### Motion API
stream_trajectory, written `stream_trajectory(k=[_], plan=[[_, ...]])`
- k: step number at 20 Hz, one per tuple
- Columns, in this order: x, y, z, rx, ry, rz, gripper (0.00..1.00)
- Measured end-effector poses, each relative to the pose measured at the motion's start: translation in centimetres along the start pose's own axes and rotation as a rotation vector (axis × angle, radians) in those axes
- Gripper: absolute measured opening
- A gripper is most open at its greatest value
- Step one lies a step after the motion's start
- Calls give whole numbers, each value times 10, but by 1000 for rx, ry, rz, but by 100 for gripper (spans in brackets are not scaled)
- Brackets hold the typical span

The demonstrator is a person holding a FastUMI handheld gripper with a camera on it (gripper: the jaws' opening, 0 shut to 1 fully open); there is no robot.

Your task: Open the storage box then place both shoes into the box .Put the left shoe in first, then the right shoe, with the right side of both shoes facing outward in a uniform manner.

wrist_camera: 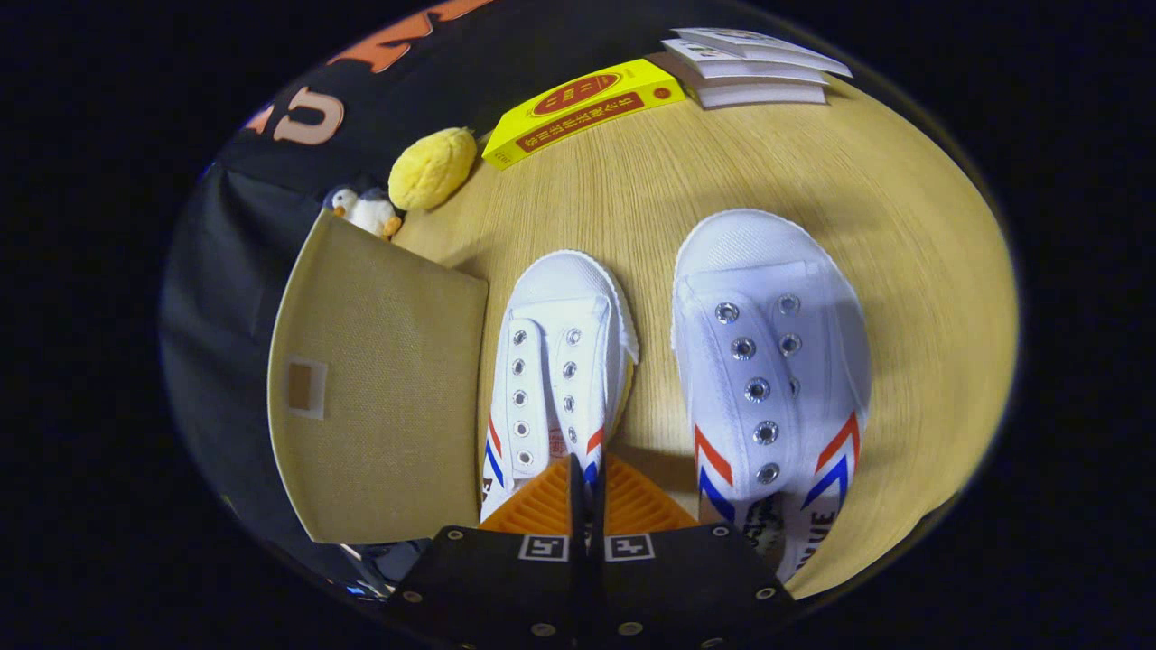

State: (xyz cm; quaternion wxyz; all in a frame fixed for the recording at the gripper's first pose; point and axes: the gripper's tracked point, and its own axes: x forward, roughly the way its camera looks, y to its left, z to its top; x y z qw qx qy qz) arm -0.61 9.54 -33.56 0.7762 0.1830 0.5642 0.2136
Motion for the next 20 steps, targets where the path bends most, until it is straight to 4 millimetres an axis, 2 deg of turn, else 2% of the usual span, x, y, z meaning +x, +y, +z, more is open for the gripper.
stream_trajectory(k=[3, 5, 12, 15, 17, 20], plan=[[-5, 20, 7, 51, -53, 74, 0], [-16, 33, 15, 26, -94, 103, 0], [-87, 89, 55, -35, -229, 133, 0], [-122, 130, 66, -73, -286, 156, 0], [-134, 158, 68, -102, -312, 174, 0], [-133, 204, 56, -130, -311, 209, 0]])
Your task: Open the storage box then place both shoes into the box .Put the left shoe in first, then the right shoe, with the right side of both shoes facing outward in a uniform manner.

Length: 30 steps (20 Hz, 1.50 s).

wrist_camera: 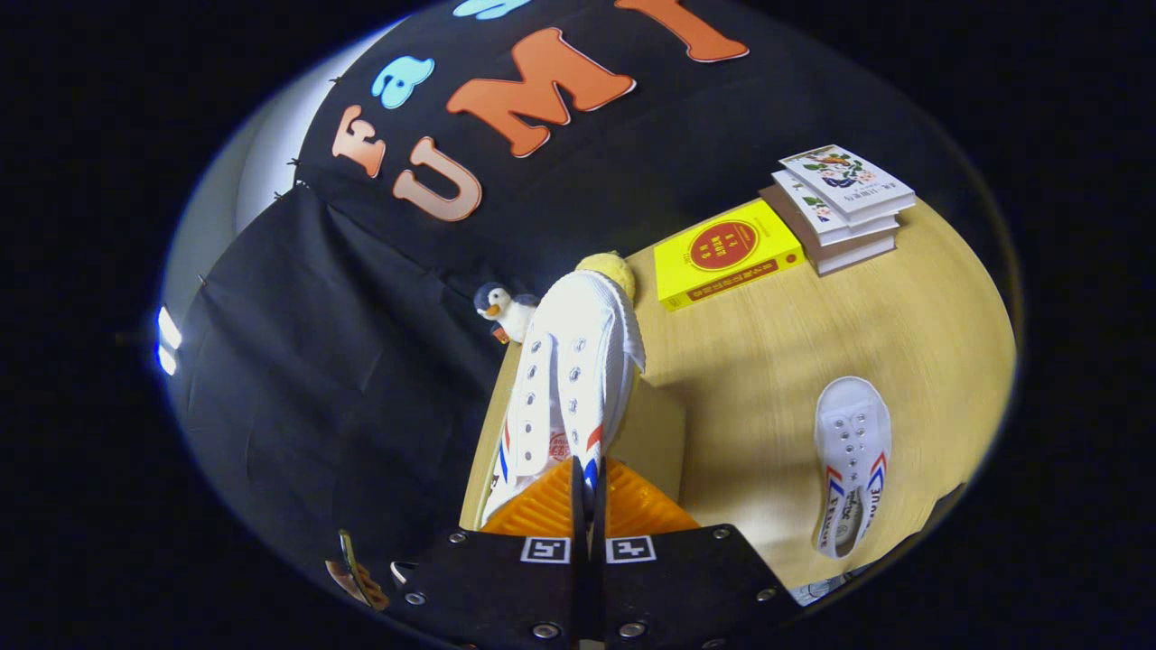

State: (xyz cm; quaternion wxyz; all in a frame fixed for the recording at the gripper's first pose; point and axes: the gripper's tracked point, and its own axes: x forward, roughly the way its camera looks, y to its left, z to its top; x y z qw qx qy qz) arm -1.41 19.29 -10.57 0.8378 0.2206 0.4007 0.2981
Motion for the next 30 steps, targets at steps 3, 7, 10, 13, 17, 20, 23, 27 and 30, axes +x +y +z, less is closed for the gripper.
stream_trajectory(k=[3, 7, 10, 13, 17, 20, 23, 27, 30], plan=[[29, 31, -21, 8, 35, 15, 0], [78, 44, -57, 28, 85, -17, 0], [107, 47, -78, 19, 120, -63, 0], [123, 42, -90, 13, 141, -140, 0], [152, 26, -109, 4, 168, -216, 0], [165, 27, -118, 6, 183, -235, 0], [174, 19, -124, -41, 197, -269, 3], [161, 34, -102, -33, 148, -198, 49], [138, 37, -81, -25, 102, -161, 80]])
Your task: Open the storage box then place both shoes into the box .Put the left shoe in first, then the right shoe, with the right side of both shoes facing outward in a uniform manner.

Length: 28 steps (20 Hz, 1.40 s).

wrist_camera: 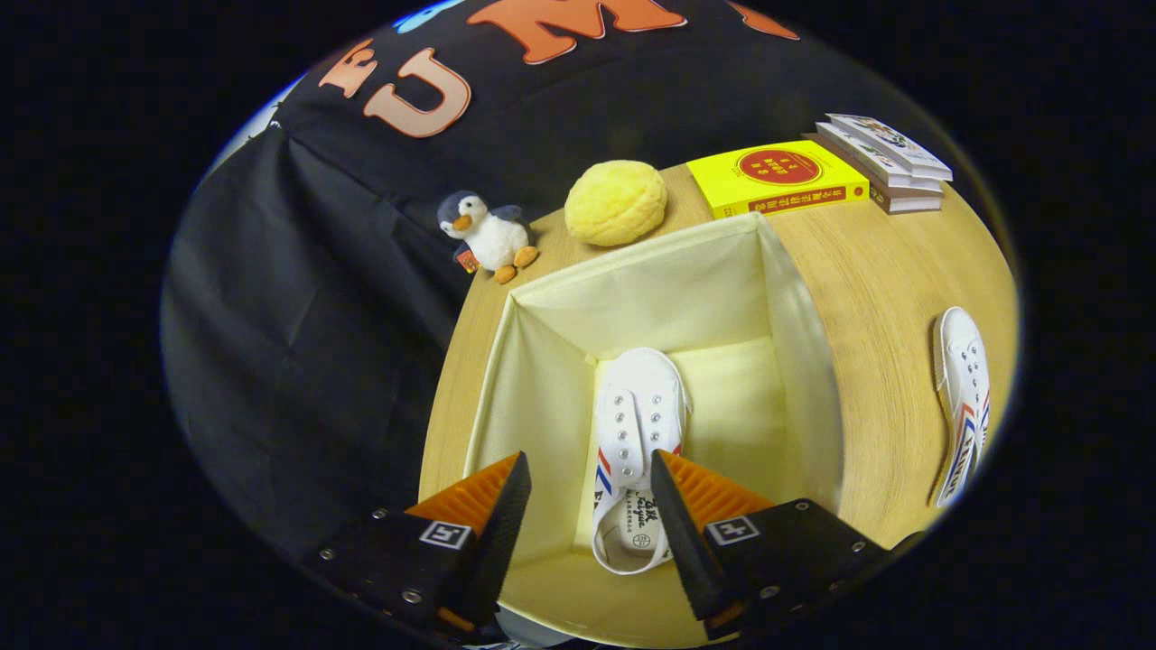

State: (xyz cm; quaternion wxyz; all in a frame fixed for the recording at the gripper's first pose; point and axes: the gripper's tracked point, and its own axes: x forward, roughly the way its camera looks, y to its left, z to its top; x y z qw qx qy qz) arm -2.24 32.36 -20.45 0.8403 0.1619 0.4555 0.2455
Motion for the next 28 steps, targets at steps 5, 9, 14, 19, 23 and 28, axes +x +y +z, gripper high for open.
stream_trajectory(k=[5, 9, 14, 19, 23, 28], plan=[[-48, -21, 21, -40, -45, 14, 98], [-81, -50, 33, -36, -74, 10, 98], [-109, -116, 39, -1, -88, -67, 98], [-130, -188, 37, 33, -78, -169, 98], [-137, -241, 28, 46, -46, -252, 98], [-141, -299, 6, 64, 34, -344, 99]])
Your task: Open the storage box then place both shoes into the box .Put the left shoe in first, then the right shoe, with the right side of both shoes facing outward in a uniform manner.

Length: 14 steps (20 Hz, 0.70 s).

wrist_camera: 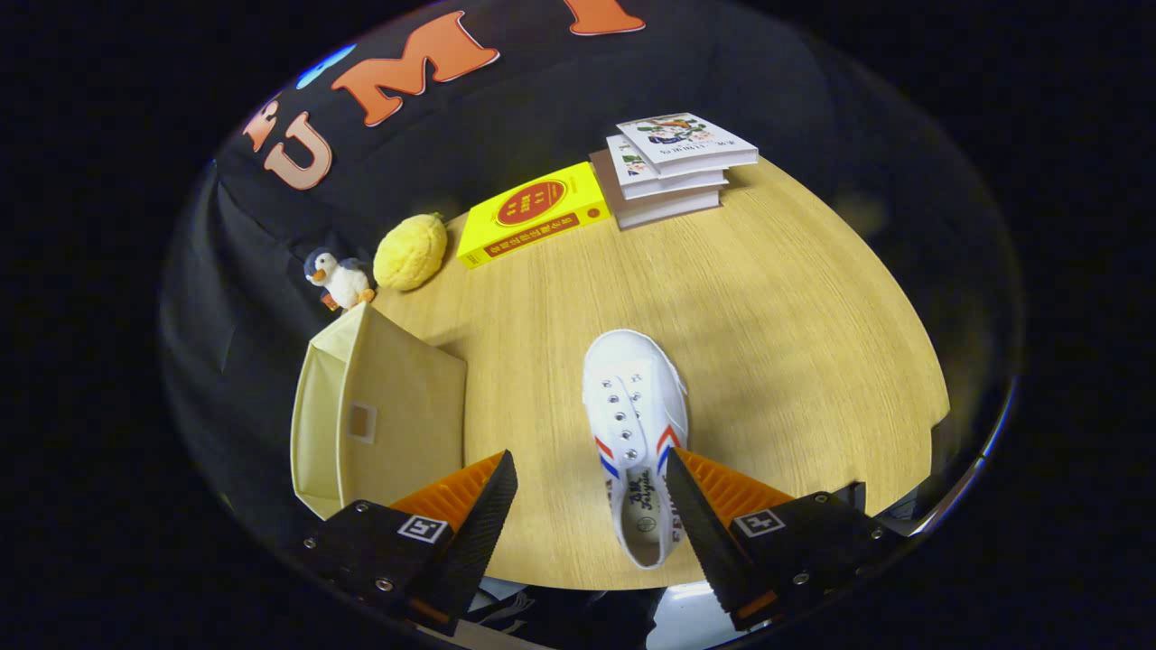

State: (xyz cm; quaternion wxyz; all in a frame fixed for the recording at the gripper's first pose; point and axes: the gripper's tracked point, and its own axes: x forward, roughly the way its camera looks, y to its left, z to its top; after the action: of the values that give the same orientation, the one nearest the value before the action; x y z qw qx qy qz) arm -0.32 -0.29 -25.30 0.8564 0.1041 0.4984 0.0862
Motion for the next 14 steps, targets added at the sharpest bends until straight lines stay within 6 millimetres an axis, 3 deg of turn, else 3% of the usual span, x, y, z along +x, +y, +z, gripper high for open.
stream_trajectory(k=[4, 6, 11, 14], plan=[[15, -31, -14, -23, 72, -46, 92], [23, -41, -21, -28, 108, -58, 81], [44, -52, -32, -60, 172, -59, 62], [56, -47, -35, -66, 196, -36, 50]])
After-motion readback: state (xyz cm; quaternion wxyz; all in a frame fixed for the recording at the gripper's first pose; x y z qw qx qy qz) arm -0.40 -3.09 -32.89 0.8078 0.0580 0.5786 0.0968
